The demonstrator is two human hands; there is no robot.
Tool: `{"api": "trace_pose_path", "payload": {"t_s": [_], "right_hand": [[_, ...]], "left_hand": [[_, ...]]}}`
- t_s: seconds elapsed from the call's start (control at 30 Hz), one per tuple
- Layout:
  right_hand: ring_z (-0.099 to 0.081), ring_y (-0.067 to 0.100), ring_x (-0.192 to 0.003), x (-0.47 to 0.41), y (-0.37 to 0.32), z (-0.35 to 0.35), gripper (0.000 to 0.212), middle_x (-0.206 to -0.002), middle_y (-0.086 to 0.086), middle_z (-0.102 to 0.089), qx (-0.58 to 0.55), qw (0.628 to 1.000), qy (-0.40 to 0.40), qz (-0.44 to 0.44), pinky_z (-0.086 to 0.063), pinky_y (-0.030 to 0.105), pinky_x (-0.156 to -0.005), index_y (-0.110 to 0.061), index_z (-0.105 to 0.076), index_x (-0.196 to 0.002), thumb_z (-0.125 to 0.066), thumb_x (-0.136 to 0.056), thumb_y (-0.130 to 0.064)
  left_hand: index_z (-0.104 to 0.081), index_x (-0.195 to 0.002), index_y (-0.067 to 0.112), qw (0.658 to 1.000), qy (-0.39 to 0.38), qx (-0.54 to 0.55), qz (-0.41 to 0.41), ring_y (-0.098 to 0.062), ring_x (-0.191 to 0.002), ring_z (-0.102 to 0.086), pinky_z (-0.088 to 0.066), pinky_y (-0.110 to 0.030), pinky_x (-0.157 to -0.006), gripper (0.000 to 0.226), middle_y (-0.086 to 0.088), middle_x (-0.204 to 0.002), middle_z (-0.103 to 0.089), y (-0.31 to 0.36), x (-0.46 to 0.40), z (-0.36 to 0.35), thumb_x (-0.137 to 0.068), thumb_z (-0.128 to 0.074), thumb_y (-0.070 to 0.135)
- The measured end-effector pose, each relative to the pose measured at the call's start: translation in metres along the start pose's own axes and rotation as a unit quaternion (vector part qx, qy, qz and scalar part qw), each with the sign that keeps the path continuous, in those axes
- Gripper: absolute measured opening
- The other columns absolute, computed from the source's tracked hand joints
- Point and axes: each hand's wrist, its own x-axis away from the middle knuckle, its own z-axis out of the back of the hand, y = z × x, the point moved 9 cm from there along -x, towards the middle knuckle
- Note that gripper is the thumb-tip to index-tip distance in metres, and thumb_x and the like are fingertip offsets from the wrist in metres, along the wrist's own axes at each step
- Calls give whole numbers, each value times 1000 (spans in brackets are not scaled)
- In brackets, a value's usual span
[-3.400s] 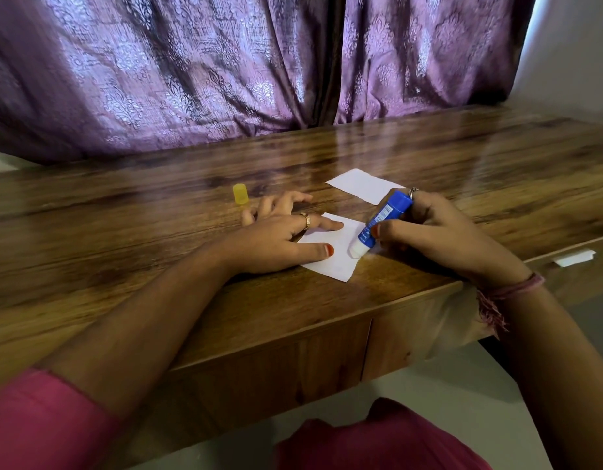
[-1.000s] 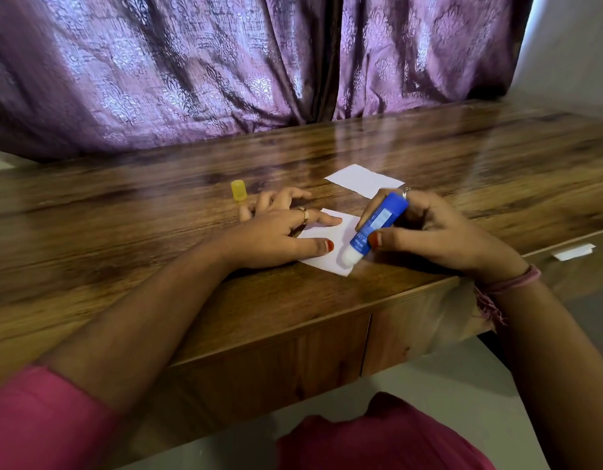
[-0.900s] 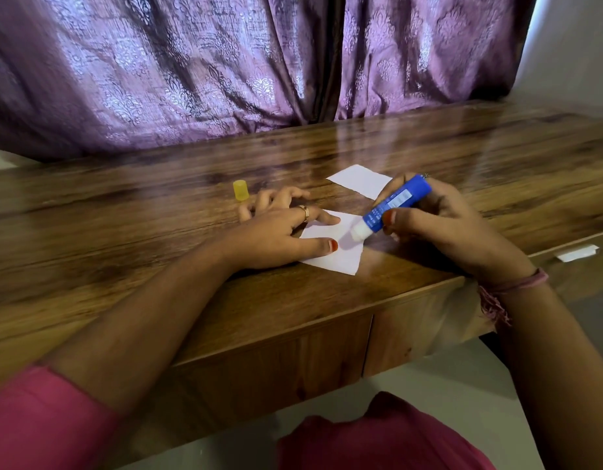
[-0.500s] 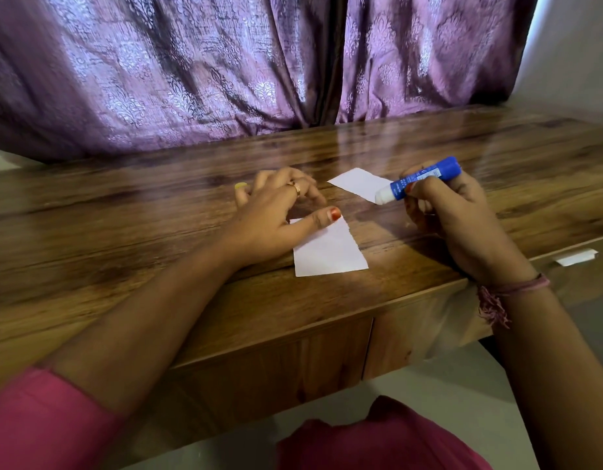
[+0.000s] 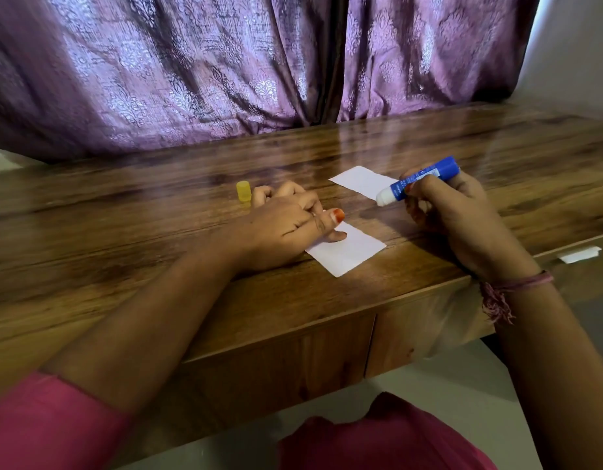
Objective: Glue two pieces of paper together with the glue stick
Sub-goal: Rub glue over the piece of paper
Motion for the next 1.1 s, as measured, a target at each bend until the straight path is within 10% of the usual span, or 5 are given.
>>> {"api": "trace_pose_path", "payload": {"t_s": [0.27, 0.43, 0.67, 0.87, 1.1], "right_hand": [[-45, 6, -49, -1, 1, 0, 21, -47, -13, -51, 9, 1000, -6, -2, -30, 27, -56, -31, -66, -59, -59, -78, -25], [-39, 7, -47, -1, 1, 2, 22, -47, -11, -48, 22, 1000, -2, 4, -30, 22, -48, -27, -62, -56, -60, -78, -25], [-51, 5, -48, 3, 5, 2, 12, -50, -6, -59, 109, 994, 4, 3, -41, 16, -47, -26, -65, -59, -62, -69, -32], [-70, 35, -71, 3, 9, 9, 31, -70, 15, -72, 155, 987, 46, 8, -55, 50, -69, -11, -65, -77, -65, -63, -38], [-58, 25, -61, 5, 7, 3, 30, -68, 18, -66, 176, 984, 23, 16, -48, 42, -62, -10, -64, -77, -64, -64, -38]], "left_hand": [[-71, -84, 21, 996, 31, -78, -35, 0, -100, -28, -5, -25, -79, 68, 15, -97, -50, 9, -1, 2, -90, -17, 61], [-59, -119, 44, 998, 24, -48, -36, 2, -105, -23, -6, -25, -75, 45, 20, -108, -45, 9, -1, 0, -88, -31, 60], [-62, -101, 55, 999, 27, -19, -29, 4, -106, -20, -8, -24, -75, 27, 27, -108, -41, 5, -1, 0, -81, -46, 61], [-62, -95, 55, 1000, 23, 11, -9, 19, -106, -17, -8, -21, -79, 21, 32, -105, -42, 1, -1, -1, -81, -46, 59], [-62, -95, 56, 1000, 17, 3, 6, 11, -101, -22, -7, -23, -75, 13, 28, -106, -45, -2, -2, -2, -86, -52, 55]]}}
